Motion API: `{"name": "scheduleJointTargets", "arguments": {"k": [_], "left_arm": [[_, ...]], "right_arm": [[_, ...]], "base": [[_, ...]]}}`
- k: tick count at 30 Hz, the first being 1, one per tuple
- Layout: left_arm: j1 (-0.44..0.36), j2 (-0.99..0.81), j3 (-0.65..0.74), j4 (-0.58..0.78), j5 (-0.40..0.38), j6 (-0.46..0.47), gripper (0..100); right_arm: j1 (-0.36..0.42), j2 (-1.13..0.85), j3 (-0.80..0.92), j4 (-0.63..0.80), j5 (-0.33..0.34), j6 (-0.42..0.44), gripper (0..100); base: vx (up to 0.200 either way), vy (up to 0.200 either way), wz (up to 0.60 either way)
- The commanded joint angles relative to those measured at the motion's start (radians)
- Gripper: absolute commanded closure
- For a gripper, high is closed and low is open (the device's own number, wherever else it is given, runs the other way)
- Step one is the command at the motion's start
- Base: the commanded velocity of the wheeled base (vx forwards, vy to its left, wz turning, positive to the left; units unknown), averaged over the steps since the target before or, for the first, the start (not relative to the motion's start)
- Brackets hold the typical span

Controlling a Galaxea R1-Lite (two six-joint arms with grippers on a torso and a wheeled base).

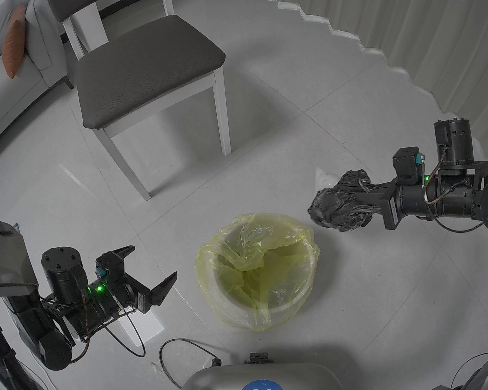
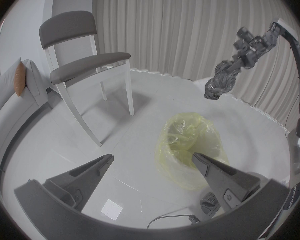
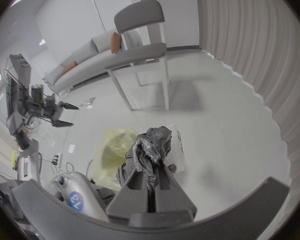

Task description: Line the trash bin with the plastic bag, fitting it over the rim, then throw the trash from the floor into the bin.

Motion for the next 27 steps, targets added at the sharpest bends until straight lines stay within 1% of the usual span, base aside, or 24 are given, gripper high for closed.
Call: {"name": "scheduleJointTargets", "arguments": {"k": [1,5,10,16,22,27], "left_arm": [[0.007,0.050,-0.018,-0.018,0.002,-0.012,0],[0.007,0.052,-0.032,-0.018,0.002,-0.013,0],[0.004,0.058,-0.042,-0.018,0.010,-0.013,0],[-0.004,0.064,-0.049,-0.018,0.011,-0.019,0],[-0.007,0.065,-0.056,-0.018,0.011,-0.038,0],[-0.016,0.065,-0.056,-0.018,0.013,-0.039,0]], "right_arm": [[0.122,-0.053,0.042,-0.001,-0.020,0.040,100],[0.165,-0.041,0.066,0.000,-0.020,0.040,100],[0.174,0.000,0.071,0.005,-0.016,0.038,100],[0.194,0.094,0.048,-0.001,-0.013,0.040,100],[0.243,0.161,0.022,-0.001,-0.013,0.077,100],[0.252,0.193,0.014,-0.001,-0.011,0.080,100]], "base": [[0.000,0.000,0.00],[0.000,0.000,0.00],[0.000,0.000,0.00],[0.000,0.000,0.00],[0.000,0.000,0.00],[0.000,0.000,0.00]]}}
